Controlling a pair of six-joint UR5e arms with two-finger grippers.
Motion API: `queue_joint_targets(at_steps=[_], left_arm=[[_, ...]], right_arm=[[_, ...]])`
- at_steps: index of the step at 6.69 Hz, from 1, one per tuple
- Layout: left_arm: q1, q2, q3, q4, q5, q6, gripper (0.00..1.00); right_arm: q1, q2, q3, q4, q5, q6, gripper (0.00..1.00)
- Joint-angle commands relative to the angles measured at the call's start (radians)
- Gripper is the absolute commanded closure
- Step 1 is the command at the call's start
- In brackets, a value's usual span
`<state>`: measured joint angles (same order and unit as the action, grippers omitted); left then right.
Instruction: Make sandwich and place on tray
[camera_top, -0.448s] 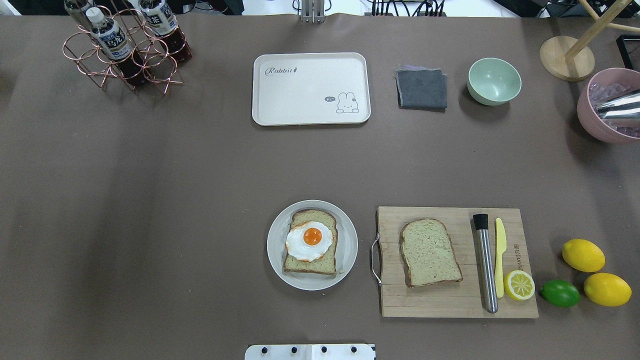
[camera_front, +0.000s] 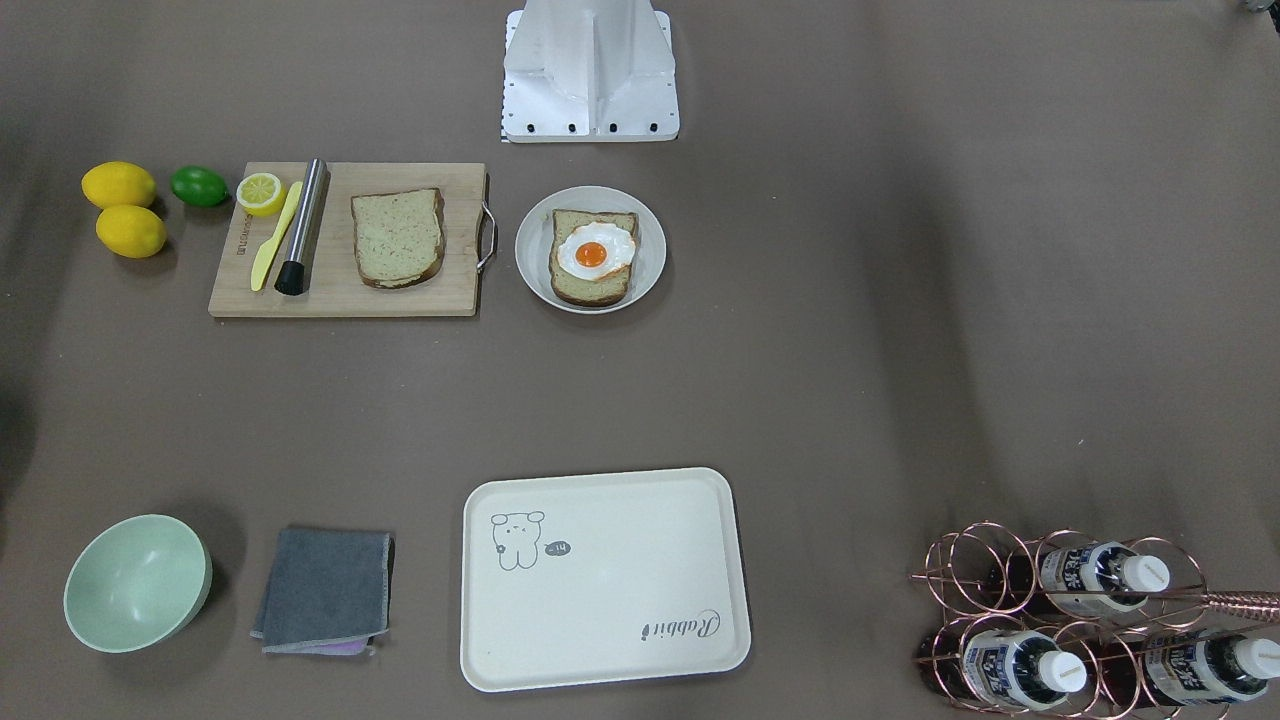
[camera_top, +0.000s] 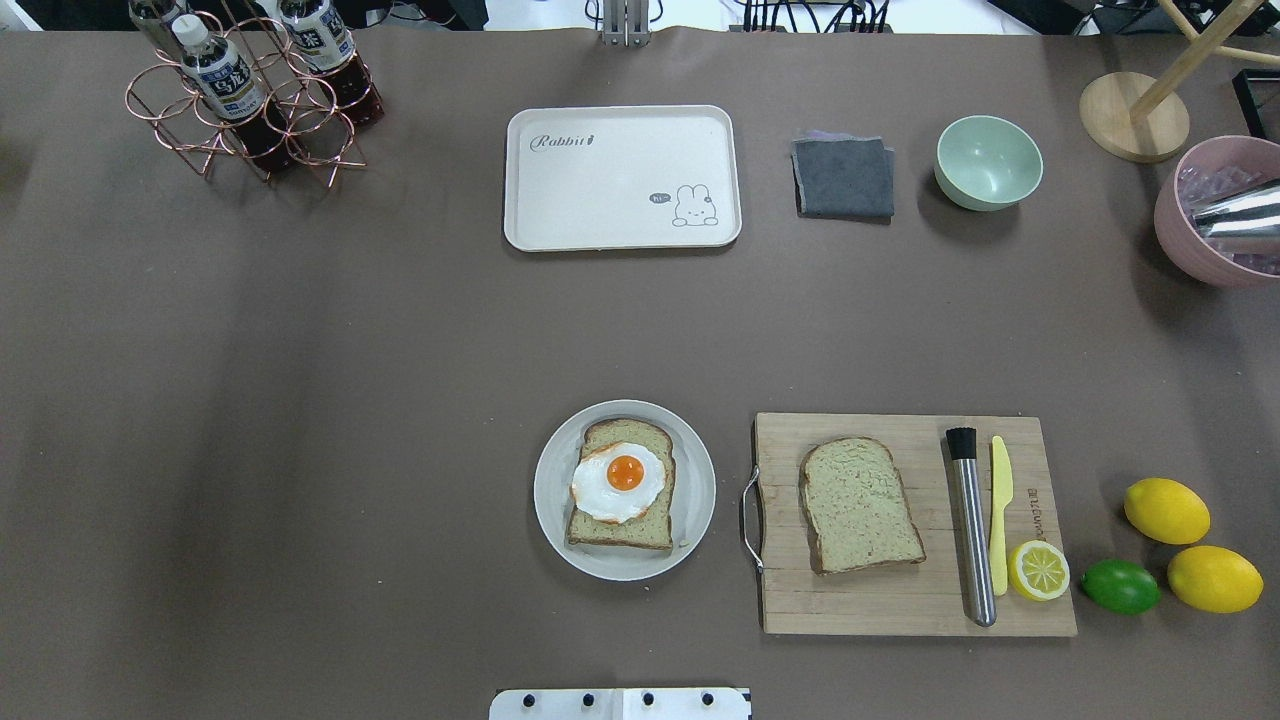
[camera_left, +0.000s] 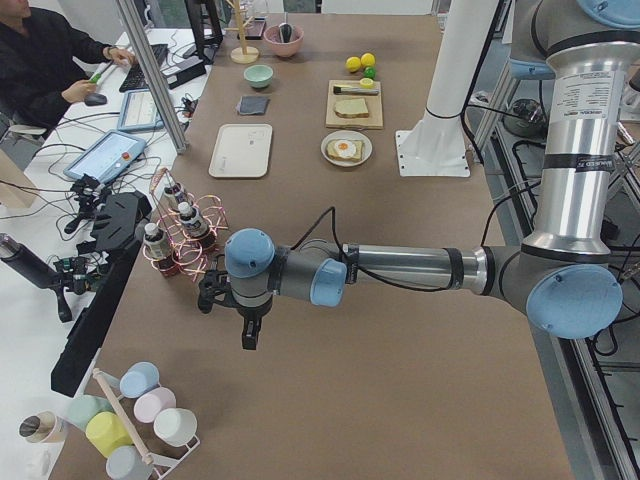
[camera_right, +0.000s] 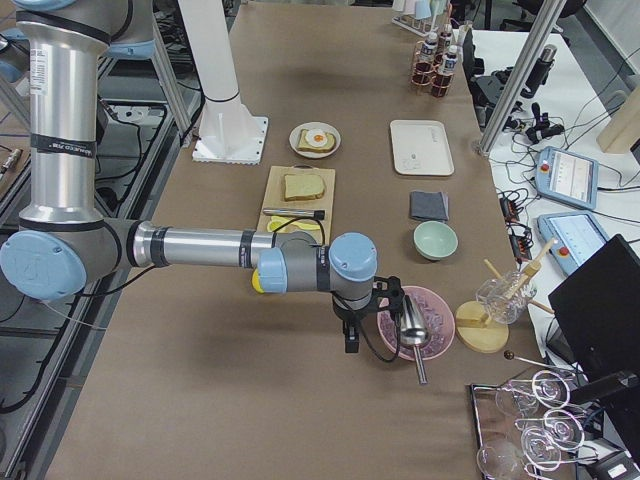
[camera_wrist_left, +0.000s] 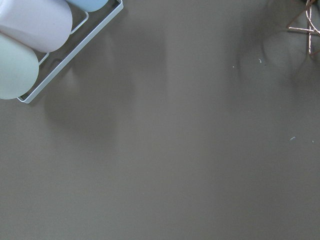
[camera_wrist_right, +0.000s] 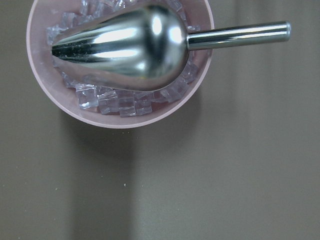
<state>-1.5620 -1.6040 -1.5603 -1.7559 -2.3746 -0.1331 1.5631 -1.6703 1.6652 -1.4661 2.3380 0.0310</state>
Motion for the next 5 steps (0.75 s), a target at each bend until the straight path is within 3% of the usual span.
queue_joint_targets(at_steps=[1, 5], left_arm=[[0.000, -0.002, 0.002, -0.001, 0.000, -0.002, 0.02], [0.000, -0.008, -0.003, -0.001, 0.002, -0.003, 0.02]], right_arm=[[0.000, 0.004, 0.001, 0.001, 0.001, 0.003, 0.00], [0.000, 0.027, -0.001, 0.001, 0.000, 0.001, 0.00]])
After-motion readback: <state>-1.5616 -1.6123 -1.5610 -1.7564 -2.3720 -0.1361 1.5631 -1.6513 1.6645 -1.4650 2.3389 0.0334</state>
